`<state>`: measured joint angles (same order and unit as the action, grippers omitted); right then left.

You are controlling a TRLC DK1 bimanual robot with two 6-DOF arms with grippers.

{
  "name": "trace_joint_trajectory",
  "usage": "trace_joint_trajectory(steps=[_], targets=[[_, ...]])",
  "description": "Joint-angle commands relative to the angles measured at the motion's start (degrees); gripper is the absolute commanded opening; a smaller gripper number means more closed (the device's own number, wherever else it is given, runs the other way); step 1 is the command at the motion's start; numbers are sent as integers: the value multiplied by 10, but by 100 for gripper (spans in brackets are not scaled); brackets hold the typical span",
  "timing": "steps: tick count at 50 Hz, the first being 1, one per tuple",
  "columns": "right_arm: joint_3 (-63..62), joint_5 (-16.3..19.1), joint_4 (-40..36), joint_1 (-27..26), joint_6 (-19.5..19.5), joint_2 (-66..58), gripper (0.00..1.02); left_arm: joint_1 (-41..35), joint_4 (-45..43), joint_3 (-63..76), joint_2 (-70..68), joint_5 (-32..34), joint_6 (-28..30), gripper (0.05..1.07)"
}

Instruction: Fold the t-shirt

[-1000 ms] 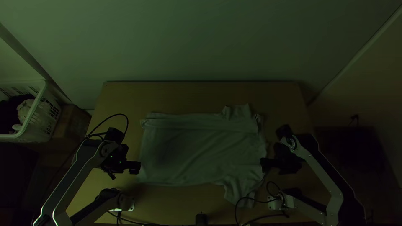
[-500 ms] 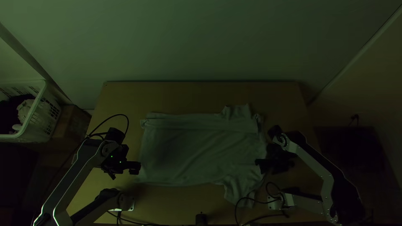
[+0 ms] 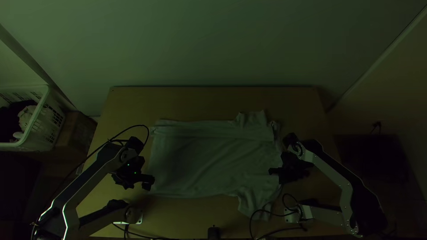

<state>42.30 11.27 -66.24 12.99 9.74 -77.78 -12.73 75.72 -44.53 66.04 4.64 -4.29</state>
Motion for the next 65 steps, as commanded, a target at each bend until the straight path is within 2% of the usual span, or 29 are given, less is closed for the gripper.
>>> trace_joint_trajectory(steps=[1, 18, 23, 28, 34, 37, 43, 47, 50, 65], targets=[[-13, 7, 1, -5, -8, -10, 3, -10, 14, 17, 22, -7, -12, 102], [-12, 9, 12, -17, -12, -11, 3, -30, 7, 21, 94, -15, -21, 101], [-11, 10, 15, -17, -12, -14, 3, -30, 3, 20, 126, -17, -23, 92], [-10, 10, 18, -17, -12, -14, 3, -32, 0, 18, 146, -16, -21, 92], [-10, 10, 20, -17, -12, -14, 3, -48, -15, 20, 147, -16, -22, 73], [-10, 10, 20, -17, -12, -14, 3, -48, -22, 21, 147, -16, -22, 70], [-7, 10, 21, -17, -13, -15, 3, -58, -37, 23, 142, -16, -23, 37], [-4, 9, 21, -17, -13, -15, 3, -63, -44, 26, 145, -16, -23, 25], [-2, 9, 21, -18, -13, -15, 3, -64, -47, 25, 146, -16, -19, 8], [23, 9, -14, -20, -16, -8, 3, -44, -34, -14, 141, 4, 1, 8]])
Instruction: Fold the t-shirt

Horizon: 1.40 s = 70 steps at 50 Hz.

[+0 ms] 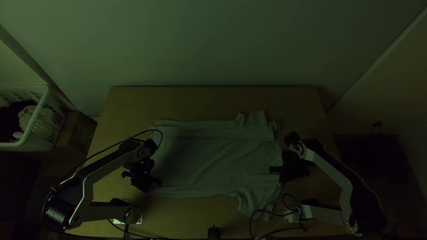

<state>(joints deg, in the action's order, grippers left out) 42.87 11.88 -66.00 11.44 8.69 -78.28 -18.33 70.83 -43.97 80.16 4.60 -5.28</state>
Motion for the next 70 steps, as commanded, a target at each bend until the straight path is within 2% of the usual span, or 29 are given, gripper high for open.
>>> trace_joint_trajectory(steps=[1, 13, 20, 32, 48, 70], targets=[[20, 3, -19, -5, -6, -3, 3, 15, 16, -24, -1, 4, 11, 8], [38, -3, -36, -34, -12, -6, 3, 54, 25, -65, -4, 2, 29, 8], [54, -26, -59, -45, -14, -9, 3, 75, 26, -88, 3, -1, 39, 8], [102, -25, -91, -48, -24, 8, 3, 94, 30, -162, 22, -3, 41, 8], [159, -26, -94, -46, -20, -9, 3, 116, 41, -272, 80, -6, 52, 8], [258, -41, -84, -46, -19, -104, 3, 132, 59, -418, 173, -7, 57, 8]])
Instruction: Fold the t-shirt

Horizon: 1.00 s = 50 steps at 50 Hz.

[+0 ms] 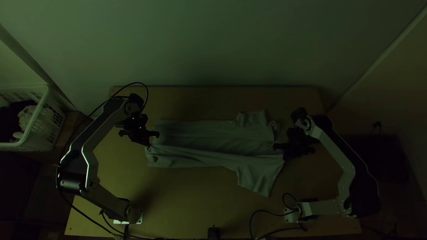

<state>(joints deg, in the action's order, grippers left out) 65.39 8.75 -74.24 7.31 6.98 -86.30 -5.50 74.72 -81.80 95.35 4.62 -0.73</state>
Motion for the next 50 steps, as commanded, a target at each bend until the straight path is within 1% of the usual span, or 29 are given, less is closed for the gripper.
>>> trace_joint_trajectory(steps=[1, 32, 50], targets=[[39, -10, -2, -5, -2, -29, 3, 4, 22, -48, 26, -8, 12, 8], [238, -20, 4, -9, 3, -210, 3, 19, 65, -252, 161, -7, 31, 8], [351, -21, 0, -18, 9, -311, 3, 29, 71, -321, 225, -7, 40, 8]])
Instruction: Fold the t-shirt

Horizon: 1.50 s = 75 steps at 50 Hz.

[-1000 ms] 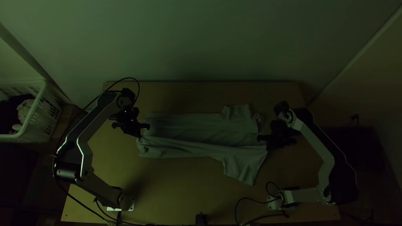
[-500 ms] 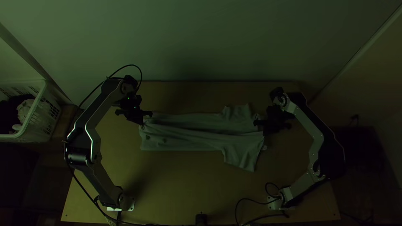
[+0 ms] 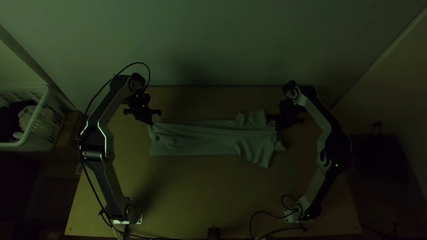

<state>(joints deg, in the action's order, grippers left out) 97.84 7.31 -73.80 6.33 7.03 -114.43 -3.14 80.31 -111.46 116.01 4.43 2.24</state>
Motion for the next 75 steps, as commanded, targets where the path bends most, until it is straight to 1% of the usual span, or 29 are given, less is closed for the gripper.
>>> trace_joint_trajectory(steps=[1, 5, 6, 7, 8, 13, 14, 15, 20, 23, 26, 30, 32, 35, 40, 46, 54, 67, 75], targets=[[30, -6, -5, -9, 10, -35, 3, 5, 15, -27, 22, -5, 9, 8], [43, -6, -5, -9, 12, -55, 3, 5, 12, -32, 33, -5, 9, 10], [45, -6, -5, -10, 13, -59, 3, 4, 10, -32, 35, -5, 9, 14], [47, -6, -4, -10, 13, -63, 3, 4, 9, -32, 38, -5, 9, 21], [50, -6, -4, -10, 14, -69, 3, 3, 8, -32, 41, -5, 9, 30], [66, -7, -2, -11, 17, -93, 3, 1, 5, -29, 50, -5, 10, 90], [69, -7, -2, -12, 17, -97, 8, 1, 3, -28, 52, -5, 10, 98], [73, -7, -2, -12, 18, -100, 13, 1, 2, -28, 54, -5, 10, 102], [86, -12, -2, -14, 21, -106, 32, 3, -13, -24, 56, 1, 8, 103], [91, -15, -2, -15, 21, -105, 50, 6, -23, -24, 55, 6, 6, 103], [91, -15, -3, -17, 22, -100, 63, 9, -35, -21, 48, 7, 4, 103], [86, -14, -4, -18, 26, -87, 88, 16, -40, -18, 43, 21, 3, 103], [84, -14, -6, -18, 27, -81, 98, 19, -44, -17, 41, 26, 2, 103], [84, -14, -6, -18, 27, -69, 99, 26, -46, -16, 37, 49, 0, 103], [83, -14, -6, -19, 29, -45, 99, 41, -74, 12, 14, 108, 2, 103], [83, -14, -6, -19, 30, -13, 99, 47, -108, 59, -17, 134, 5, 103], [78, -14, -10, -20, 31, 33, 99, 64, -150, 120, -62, 191, 5, 103], [75, -14, -19, -29, 33, 102, 99, 102, -198, 208, -116, 239, 5, 103], [81, -14, -17, -39, 40, 141, 99, 135, -222, 273, -146, 282, 22, 103]])
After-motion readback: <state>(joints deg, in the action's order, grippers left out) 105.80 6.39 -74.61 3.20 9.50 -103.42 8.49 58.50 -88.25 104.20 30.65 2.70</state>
